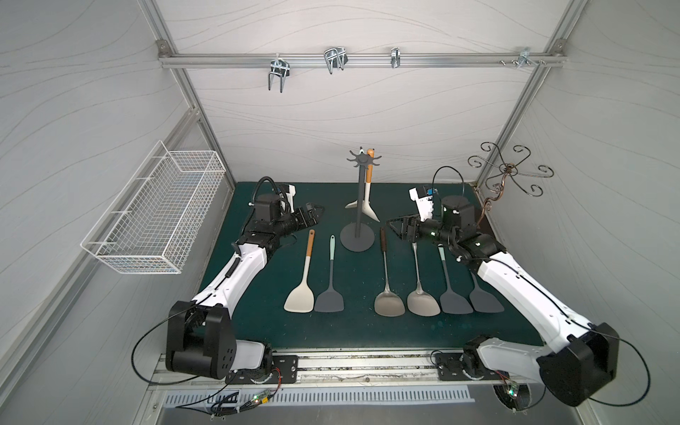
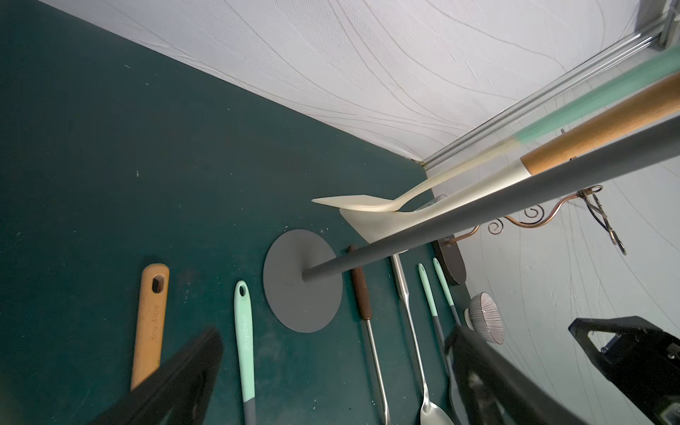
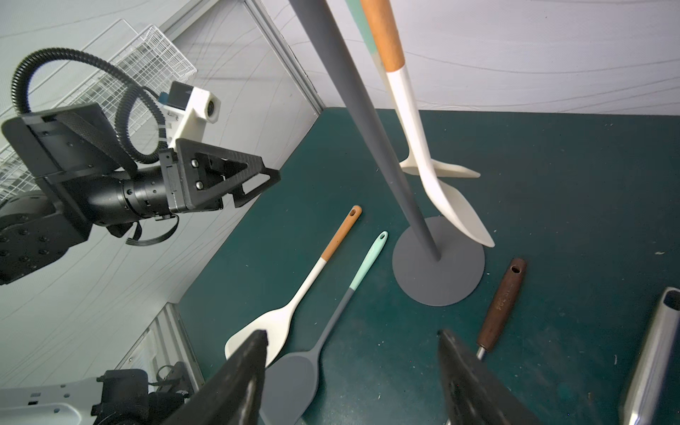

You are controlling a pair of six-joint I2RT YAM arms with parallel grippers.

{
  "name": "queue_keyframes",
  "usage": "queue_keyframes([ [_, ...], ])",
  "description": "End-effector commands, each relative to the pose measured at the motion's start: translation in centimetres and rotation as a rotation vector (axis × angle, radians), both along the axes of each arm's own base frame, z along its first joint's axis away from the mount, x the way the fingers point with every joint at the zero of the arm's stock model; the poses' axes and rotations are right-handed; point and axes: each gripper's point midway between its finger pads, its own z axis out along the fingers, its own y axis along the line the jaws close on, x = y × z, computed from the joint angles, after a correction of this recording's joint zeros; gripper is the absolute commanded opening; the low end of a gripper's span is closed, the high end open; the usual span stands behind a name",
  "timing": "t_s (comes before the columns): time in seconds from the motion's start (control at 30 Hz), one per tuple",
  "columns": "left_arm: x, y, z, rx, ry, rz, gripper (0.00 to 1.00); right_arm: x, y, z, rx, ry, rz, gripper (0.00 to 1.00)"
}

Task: Take the spatula off the kitchen utensil rack
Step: Adjust the rack at the center of the board.

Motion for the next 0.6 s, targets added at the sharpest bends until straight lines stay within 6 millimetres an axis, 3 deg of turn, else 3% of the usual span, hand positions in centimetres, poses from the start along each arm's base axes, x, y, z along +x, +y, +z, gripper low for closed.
queue_keyframes([
  [0.0, 0.9, -0.5, 4.1, -0.057, -0.119, -0.026, 1.0, 0.1, 0.4, 2.3, 0.023, -0.036, 0.01, 0.73],
  [0.33, -1.2, 0.1, 2.4, -0.063, -0.052, 0.015, 0.99, 0.6, 3.3, 9.5, 0.243, 0.05, -0.012, 0.72],
  [0.5, -1.8, 0.5, 2.0, -0.063, -0.038, 0.036, 0.99, 2.0, 4.9, 10.6, 0.251, 0.038, -0.017, 0.68],
  [0.57, -1.9, 0.5, 1.9, -0.066, -0.032, 0.037, 0.99, 2.0, 5.6, 10.3, 0.172, -0.054, -0.003, 0.64],
])
